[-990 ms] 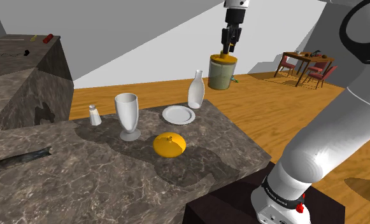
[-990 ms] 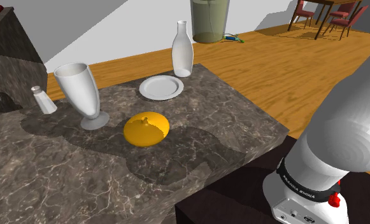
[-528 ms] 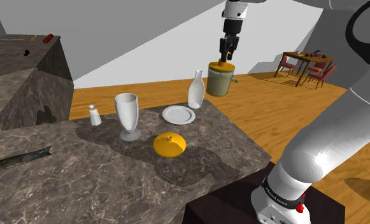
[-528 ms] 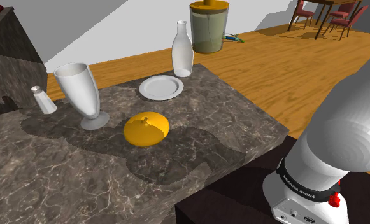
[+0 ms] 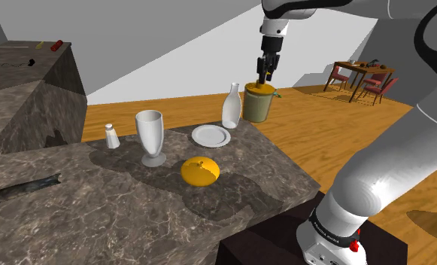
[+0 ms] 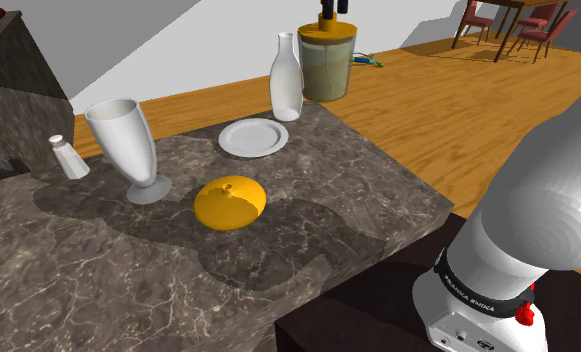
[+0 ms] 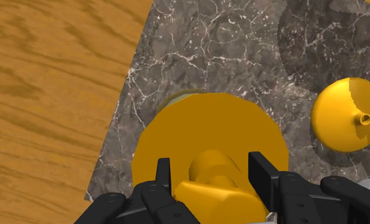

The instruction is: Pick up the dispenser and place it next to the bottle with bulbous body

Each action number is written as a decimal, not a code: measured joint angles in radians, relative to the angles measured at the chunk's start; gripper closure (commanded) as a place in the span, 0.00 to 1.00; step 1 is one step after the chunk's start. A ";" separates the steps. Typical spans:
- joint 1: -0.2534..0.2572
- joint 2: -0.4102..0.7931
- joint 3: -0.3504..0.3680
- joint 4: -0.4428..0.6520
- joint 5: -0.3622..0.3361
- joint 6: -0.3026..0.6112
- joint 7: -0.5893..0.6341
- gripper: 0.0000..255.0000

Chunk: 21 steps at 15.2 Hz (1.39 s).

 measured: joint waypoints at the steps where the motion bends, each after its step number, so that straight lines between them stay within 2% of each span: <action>1: 0.000 -0.001 -0.001 -0.016 -0.001 0.015 0.001 1.00; 21: -0.006 0.017 -0.012 -0.270 -0.005 0.288 0.009 1.00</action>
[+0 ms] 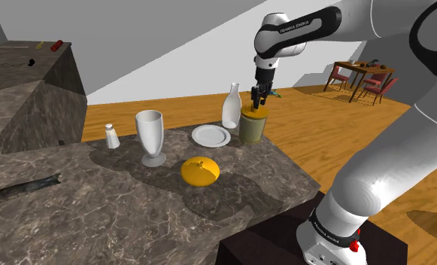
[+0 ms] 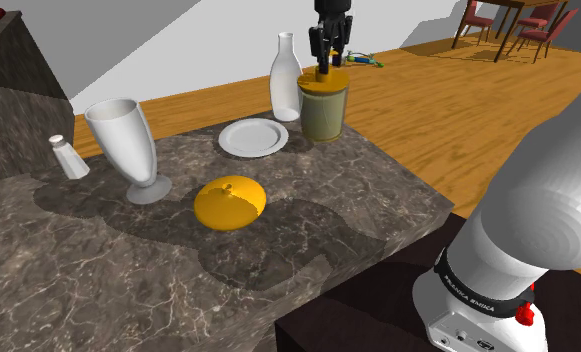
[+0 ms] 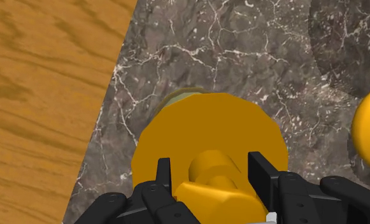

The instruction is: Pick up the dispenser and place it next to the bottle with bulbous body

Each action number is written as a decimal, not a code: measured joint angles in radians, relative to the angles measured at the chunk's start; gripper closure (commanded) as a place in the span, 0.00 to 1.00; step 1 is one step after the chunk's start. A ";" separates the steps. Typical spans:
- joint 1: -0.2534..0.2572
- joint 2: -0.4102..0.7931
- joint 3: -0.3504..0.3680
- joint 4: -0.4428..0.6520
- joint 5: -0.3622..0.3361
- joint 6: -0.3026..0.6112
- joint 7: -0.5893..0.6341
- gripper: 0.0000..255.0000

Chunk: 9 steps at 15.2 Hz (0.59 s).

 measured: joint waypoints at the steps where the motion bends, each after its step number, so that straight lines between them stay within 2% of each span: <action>1: 0.000 0.003 -0.001 -0.010 0.000 0.013 0.000 1.00; 9: -0.001 0.028 -0.005 -0.069 0.002 0.096 0.001 1.00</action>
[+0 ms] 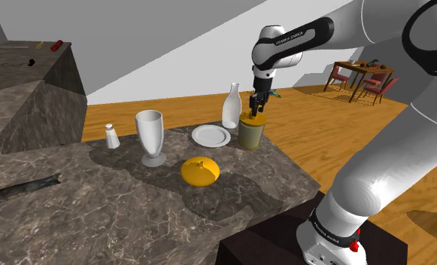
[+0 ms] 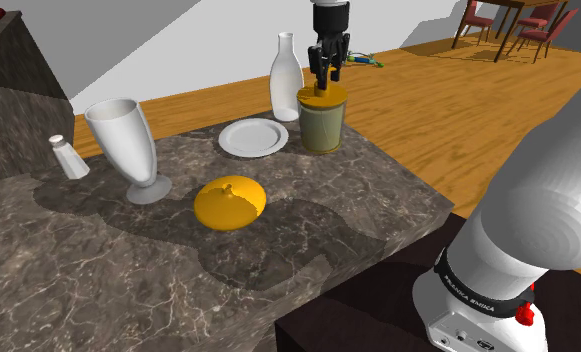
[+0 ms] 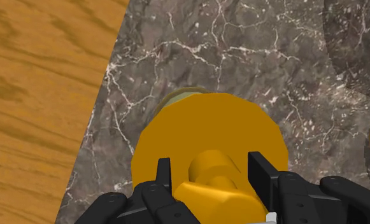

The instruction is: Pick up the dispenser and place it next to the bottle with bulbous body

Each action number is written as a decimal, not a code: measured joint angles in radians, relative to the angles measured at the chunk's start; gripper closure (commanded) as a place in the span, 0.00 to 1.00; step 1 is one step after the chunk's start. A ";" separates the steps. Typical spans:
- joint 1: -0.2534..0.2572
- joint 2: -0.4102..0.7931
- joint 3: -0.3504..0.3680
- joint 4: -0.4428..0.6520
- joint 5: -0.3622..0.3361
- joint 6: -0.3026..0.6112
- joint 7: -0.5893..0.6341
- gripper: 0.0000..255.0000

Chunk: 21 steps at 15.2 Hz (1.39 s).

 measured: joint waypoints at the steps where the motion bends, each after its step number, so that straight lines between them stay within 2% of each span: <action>1: 0.000 0.000 0.000 -0.001 0.000 0.001 0.000 1.00; 4: 0.000 0.001 0.000 -0.001 0.000 0.002 0.000 1.00; 5: 0.000 0.001 0.000 -0.001 0.000 0.002 0.000 0.00; 11: 0.000 0.001 0.000 -0.001 0.000 0.003 0.000 0.00; 16: 0.004 -0.028 0.008 0.083 0.000 -0.109 0.004 0.00; 21: 0.004 -0.028 0.008 0.100 0.000 -0.126 0.002 0.00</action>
